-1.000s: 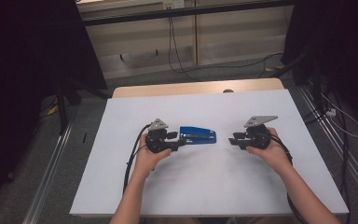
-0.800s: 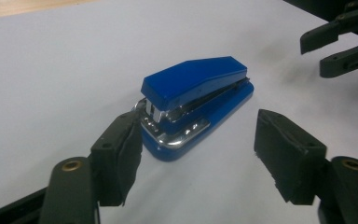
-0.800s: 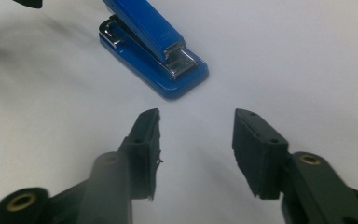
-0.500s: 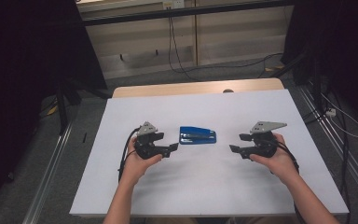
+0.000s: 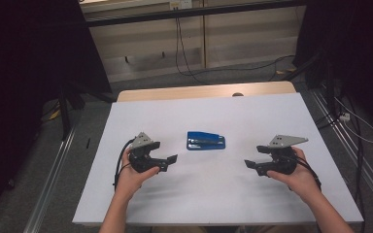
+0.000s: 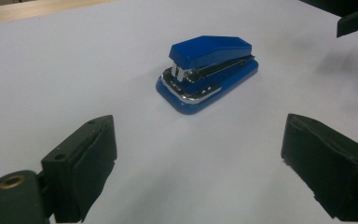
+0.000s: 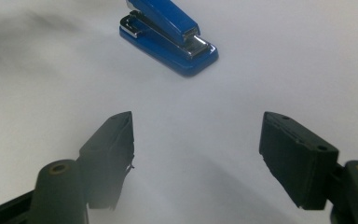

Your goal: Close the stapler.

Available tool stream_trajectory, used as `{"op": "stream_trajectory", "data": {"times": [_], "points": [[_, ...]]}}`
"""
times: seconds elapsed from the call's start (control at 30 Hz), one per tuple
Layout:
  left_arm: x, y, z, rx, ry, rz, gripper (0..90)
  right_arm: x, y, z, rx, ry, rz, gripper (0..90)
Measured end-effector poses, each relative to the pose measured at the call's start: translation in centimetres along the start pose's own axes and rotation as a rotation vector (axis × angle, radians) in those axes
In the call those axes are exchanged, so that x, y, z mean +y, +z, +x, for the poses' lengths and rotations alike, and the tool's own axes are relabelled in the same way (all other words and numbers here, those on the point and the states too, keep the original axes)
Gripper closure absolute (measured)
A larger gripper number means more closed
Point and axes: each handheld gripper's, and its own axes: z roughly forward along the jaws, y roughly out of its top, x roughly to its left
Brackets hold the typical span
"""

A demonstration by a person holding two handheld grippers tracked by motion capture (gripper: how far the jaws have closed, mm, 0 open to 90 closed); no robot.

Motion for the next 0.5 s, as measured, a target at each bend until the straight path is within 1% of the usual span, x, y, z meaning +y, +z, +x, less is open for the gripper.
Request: {"op": "stream_trajectory", "data": {"times": [0.13,0.17,0.27,0.3,0.43,0.5], "points": [[-0.3,-0.8,0.0,0.009,0.016,-0.006,8.8,-0.5,-0.4,0.3,0.001,-0.002,-0.004,22.1],[-0.3,-1.0,0.0,0.009,0.011,-0.009,8.8,-0.6,-0.5,0.4,0.002,-0.002,-0.004,22.0],[-0.5,-1.5,-0.1,0.014,0.016,-0.013,8.2,-1.0,-0.7,0.6,-0.002,-0.01,0.002,21.3],[-0.6,-1.7,-0.1,0.015,0.023,-0.013,8.2,-1.1,-0.7,0.7,-0.003,-0.01,0.005,21.3],[-1.1,-2.1,0.0,0.019,0.025,-0.006,8.2,-1.5,-1.0,1.0,-0.005,-0.023,0.01,21.2],[-1.3,-2.4,0.1,0.02,0.021,-0.007,8.0,-1.7,-1.3,1.0,-0.006,-0.021,0.009,20.9]]}}
